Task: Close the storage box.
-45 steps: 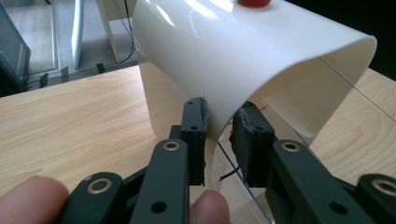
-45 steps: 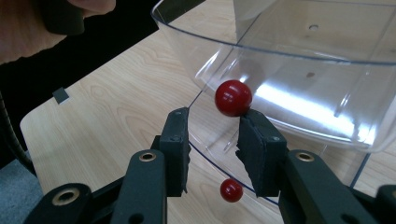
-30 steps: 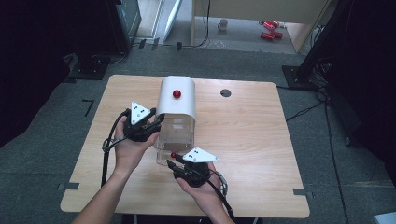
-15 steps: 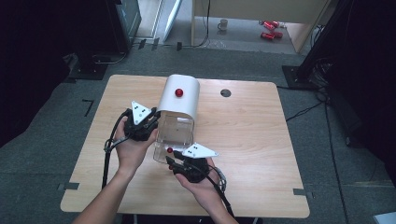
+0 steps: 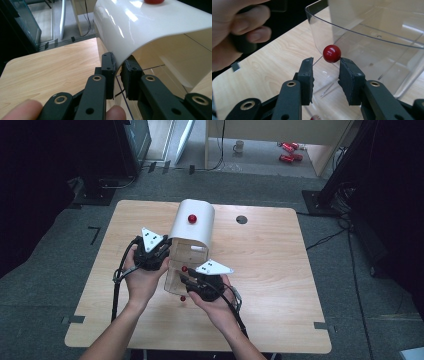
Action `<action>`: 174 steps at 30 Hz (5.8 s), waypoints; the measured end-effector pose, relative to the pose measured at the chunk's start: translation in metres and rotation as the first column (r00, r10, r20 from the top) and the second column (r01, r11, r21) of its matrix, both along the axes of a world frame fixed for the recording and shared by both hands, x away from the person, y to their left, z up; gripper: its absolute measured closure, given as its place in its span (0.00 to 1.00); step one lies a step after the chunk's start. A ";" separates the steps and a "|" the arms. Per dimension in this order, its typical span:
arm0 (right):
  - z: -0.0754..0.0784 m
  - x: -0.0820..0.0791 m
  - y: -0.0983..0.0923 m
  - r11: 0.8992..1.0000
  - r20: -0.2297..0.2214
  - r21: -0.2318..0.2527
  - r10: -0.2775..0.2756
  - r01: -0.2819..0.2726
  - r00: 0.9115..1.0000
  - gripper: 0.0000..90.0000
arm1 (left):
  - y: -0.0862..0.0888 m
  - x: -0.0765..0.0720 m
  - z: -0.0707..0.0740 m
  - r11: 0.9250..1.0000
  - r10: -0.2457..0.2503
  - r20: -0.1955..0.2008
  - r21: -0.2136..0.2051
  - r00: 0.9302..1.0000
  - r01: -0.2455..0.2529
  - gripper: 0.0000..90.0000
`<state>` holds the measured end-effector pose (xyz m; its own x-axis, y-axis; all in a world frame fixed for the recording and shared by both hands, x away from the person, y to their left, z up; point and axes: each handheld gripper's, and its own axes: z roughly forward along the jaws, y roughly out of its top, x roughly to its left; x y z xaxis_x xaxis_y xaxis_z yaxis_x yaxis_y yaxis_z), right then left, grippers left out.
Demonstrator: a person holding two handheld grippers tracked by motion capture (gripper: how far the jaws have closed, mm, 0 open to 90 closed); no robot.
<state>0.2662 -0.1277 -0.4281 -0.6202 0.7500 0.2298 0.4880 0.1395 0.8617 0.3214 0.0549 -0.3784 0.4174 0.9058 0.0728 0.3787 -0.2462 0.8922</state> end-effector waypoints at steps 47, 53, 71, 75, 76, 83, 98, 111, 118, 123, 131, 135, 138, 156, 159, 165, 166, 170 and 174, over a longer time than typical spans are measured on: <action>-0.034 0.004 -0.051 0.998 -0.068 -0.060 -0.001 -0.003 0.998 0.61 | 0.001 0.008 -0.003 0.993 -0.066 -0.030 -0.103 0.997 0.063 0.67; -0.041 -0.006 -0.074 0.998 -0.084 -0.047 -0.034 0.030 0.996 0.56 | -0.001 0.009 -0.005 0.991 -0.081 -0.030 -0.106 0.996 0.077 0.68; -0.094 -0.012 -0.056 0.995 -0.167 -0.099 0.009 -0.026 0.986 0.18 | 0.003 0.012 -0.004 0.985 -0.100 -0.044 -0.148 0.994 0.093 0.68; -0.095 -0.009 -0.052 0.996 -0.156 -0.086 0.026 -0.039 0.987 0.18 | 0.007 0.010 -0.007 0.977 -0.118 -0.052 -0.186 0.992 0.107 0.66; -0.095 -0.008 -0.053 0.996 -0.157 -0.080 0.027 -0.040 0.987 0.19 | 0.010 0.008 -0.009 0.973 -0.126 -0.054 -0.200 0.991 0.113 0.66; -0.095 -0.006 -0.060 0.997 -0.172 -0.058 0.047 -0.058 0.984 0.25 | 0.029 -0.009 -0.030 0.964 -0.155 -0.030 -0.225 0.987 0.144 0.62; -0.095 -0.004 -0.054 0.995 -0.160 -0.081 0.050 -0.064 0.986 0.26 | 0.054 -0.060 -0.089 0.924 -0.327 -0.065 -0.231 0.943 0.305 0.52; -0.094 -0.003 -0.050 0.992 -0.145 -0.107 0.055 -0.071 0.988 0.38 | 0.051 -0.057 -0.133 0.903 -0.421 -0.195 -0.188 0.886 0.387 0.50; -0.094 -0.003 -0.046 0.989 -0.126 -0.136 0.040 -0.057 0.991 0.42 | 0.041 -0.053 -0.136 0.909 -0.412 -0.208 -0.159 0.887 0.385 0.48; -0.094 -0.004 -0.044 0.986 -0.107 -0.160 0.030 -0.047 0.994 0.44 | 0.041 -0.054 -0.135 0.911 -0.408 -0.191 -0.149 0.893 0.384 0.50; -0.088 -0.007 -0.046 0.988 -0.072 -0.152 0.018 -0.028 0.997 0.45 | 0.041 -0.055 -0.124 0.912 -0.400 -0.153 -0.165 0.904 0.376 0.55; -0.084 -0.008 -0.048 0.990 -0.064 -0.139 0.011 -0.020 0.998 0.45 | 0.039 -0.054 -0.117 0.911 -0.396 -0.129 -0.175 0.909 0.373 0.56; -0.078 -0.006 -0.050 0.992 -0.047 -0.122 0.006 -0.012 0.999 0.45 | 0.037 -0.051 -0.112 0.913 -0.390 -0.114 -0.176 0.913 0.368 0.56; -0.070 0.013 -0.056 0.989 0.001 -0.138 -0.050 0.049 0.999 0.32 | 0.035 -0.020 -0.116 0.922 -0.371 -0.131 -0.166 0.919 0.349 0.28; -0.065 0.016 -0.063 0.989 0.008 -0.136 -0.062 0.063 0.998 0.30 | 0.038 -0.018 -0.116 0.930 -0.347 -0.124 -0.175 0.930 0.324 0.26; -0.057 0.023 -0.071 0.991 0.023 -0.109 -0.075 0.077 0.997 0.31 | 0.037 -0.016 -0.111 0.931 -0.339 -0.104 -0.183 0.935 0.317 0.32; -0.055 0.023 -0.072 0.992 0.031 -0.100 -0.071 0.073 0.997 0.34 | 0.037 -0.016 -0.111 0.931 -0.339 -0.104 -0.183 0.935 0.317 0.33; -0.045 0.023 -0.074 0.996 0.067 -0.025 -0.088 0.090 0.994 0.45 | 0.028 -0.019 -0.113 0.933 -0.342 -0.101 -0.156 0.934 0.324 0.35; -0.041 0.029 -0.074 0.992 0.077 -0.001 -0.129 0.130 0.989 0.55 | 0.026 -0.020 -0.115 0.934 -0.340 -0.104 -0.152 0.935 0.323 0.36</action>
